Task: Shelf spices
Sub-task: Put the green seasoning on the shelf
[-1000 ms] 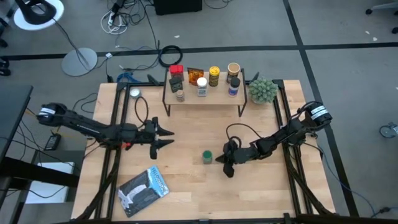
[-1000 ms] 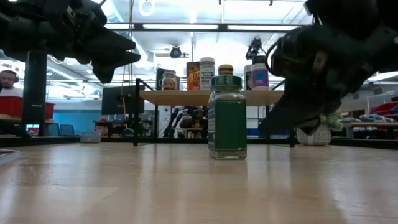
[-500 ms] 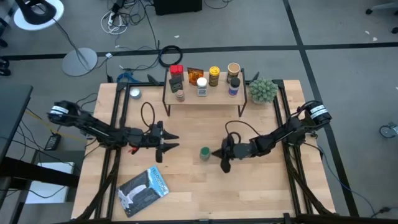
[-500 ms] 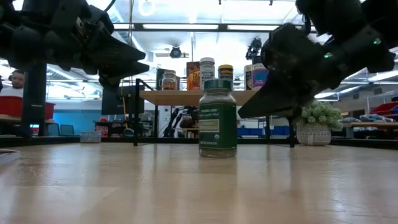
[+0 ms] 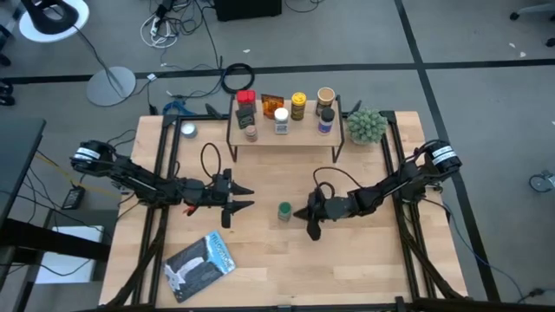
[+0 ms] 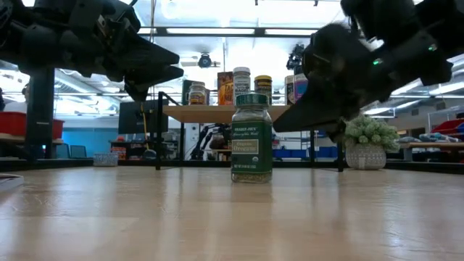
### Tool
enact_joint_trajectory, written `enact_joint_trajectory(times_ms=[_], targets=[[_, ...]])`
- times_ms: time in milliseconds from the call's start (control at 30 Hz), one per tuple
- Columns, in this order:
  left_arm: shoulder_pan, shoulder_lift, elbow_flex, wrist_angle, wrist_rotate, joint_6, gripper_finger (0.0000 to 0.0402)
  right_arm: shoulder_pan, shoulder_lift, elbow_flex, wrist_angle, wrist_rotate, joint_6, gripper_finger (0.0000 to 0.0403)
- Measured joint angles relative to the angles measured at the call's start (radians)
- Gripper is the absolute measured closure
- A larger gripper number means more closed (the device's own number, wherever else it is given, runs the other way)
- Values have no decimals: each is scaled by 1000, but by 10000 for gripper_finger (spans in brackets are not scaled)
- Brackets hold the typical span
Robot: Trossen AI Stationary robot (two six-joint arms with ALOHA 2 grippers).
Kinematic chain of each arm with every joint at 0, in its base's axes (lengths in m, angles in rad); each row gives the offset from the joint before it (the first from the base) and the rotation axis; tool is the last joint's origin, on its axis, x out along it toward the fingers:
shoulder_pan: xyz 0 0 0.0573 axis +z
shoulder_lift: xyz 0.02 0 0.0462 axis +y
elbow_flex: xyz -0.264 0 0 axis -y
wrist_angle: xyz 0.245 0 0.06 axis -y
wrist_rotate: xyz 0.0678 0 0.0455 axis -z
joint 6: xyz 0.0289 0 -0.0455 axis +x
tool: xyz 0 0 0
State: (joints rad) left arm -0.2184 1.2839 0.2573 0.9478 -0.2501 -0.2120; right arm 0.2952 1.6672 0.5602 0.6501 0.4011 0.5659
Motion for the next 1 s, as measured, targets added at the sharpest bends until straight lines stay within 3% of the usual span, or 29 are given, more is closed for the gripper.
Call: enact_joint_trajectory(times_ms=[100, 300, 500, 633, 800, 1000], targets=[[0, 0, 0, -9, 0, -4, 232, -15, 0, 0, 3, 83, -2, 403], [0, 0, 0, -20, 14, -9, 232, 7, 0, 0, -21, 14, 7, 403], [0, 0, 0, -27, 16, -5, 232, 66, -6, 0, -113, 107, 7, 403], [0, 0, 0, -27, 16, -4, 232, 71, -10, 0, -128, 78, -9, 398], [0, 0, 0, -27, 15, -4, 232, 65, -28, 0, -149, 73, -33, 381], [0, 0, 0, -49, 15, -6, 232, 43, -133, -1, -336, 74, 8, 338]])
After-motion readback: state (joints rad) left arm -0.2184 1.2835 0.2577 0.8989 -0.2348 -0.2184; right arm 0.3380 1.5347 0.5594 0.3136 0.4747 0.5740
